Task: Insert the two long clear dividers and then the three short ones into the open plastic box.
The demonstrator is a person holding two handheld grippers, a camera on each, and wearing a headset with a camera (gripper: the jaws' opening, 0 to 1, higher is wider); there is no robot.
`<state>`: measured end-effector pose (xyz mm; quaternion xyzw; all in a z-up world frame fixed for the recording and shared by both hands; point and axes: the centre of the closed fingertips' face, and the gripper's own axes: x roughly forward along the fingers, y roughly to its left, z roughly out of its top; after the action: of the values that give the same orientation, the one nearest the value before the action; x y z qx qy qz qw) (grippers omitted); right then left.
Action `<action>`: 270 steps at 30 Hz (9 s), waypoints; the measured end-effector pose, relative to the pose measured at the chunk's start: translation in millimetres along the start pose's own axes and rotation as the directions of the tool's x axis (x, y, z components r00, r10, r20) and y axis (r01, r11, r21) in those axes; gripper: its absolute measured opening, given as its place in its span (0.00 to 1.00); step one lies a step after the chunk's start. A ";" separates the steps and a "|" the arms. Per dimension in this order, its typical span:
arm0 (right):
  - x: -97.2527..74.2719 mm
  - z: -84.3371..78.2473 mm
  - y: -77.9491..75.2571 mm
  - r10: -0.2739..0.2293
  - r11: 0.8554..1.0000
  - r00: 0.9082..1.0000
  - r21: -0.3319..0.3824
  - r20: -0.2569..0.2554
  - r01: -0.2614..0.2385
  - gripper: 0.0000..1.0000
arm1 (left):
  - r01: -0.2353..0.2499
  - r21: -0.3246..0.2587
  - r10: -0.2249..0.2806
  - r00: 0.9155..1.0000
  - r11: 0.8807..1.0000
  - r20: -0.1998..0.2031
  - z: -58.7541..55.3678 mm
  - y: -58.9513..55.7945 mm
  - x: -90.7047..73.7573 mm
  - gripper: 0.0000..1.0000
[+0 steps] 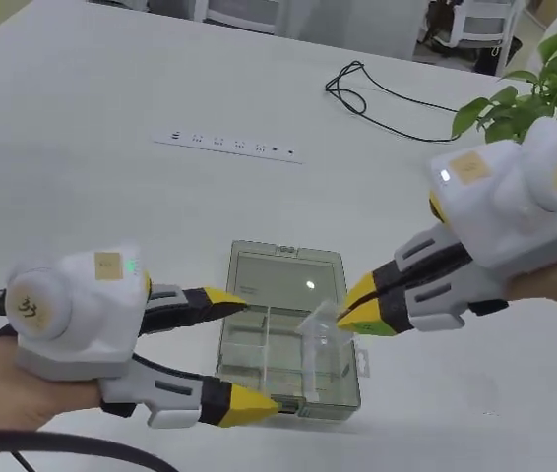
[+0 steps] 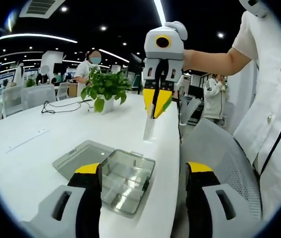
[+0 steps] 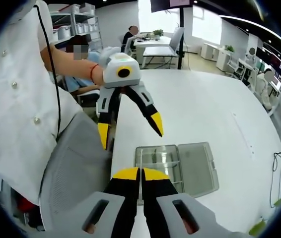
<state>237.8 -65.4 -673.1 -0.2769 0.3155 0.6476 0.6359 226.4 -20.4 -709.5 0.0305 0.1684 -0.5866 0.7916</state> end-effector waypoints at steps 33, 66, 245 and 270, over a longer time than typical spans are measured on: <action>62.7 -46.0 -43.8 -0.039 0.996 0.999 0.076 -0.016 0.040 0.03 | -0.040 -0.053 0.037 0.998 0.998 -0.045 -33.4 12.6 -15.4 1.00; 84.4 -53.5 -40.7 -0.035 0.998 0.998 -0.054 -0.048 0.033 0.02 | -0.043 -0.074 0.041 0.999 0.996 -0.032 -33.9 11.4 -15.4 0.99; -20.1 -302.3 -41.9 -0.103 0.992 0.868 0.010 -0.485 0.124 0.33 | -0.058 -0.091 0.050 0.996 0.994 -0.078 -38.2 19.3 -25.7 1.00; -32.0 -143.3 -41.0 -0.281 0.959 0.930 -0.093 -0.238 0.266 0.33 | -0.075 -0.147 0.075 0.997 0.986 -0.009 -1.6 26.2 -18.8 0.92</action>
<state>273.9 -195.5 -743.9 -0.4157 0.3317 0.5218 0.6670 245.8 5.4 -709.2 -0.0208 0.2115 -0.5422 0.8129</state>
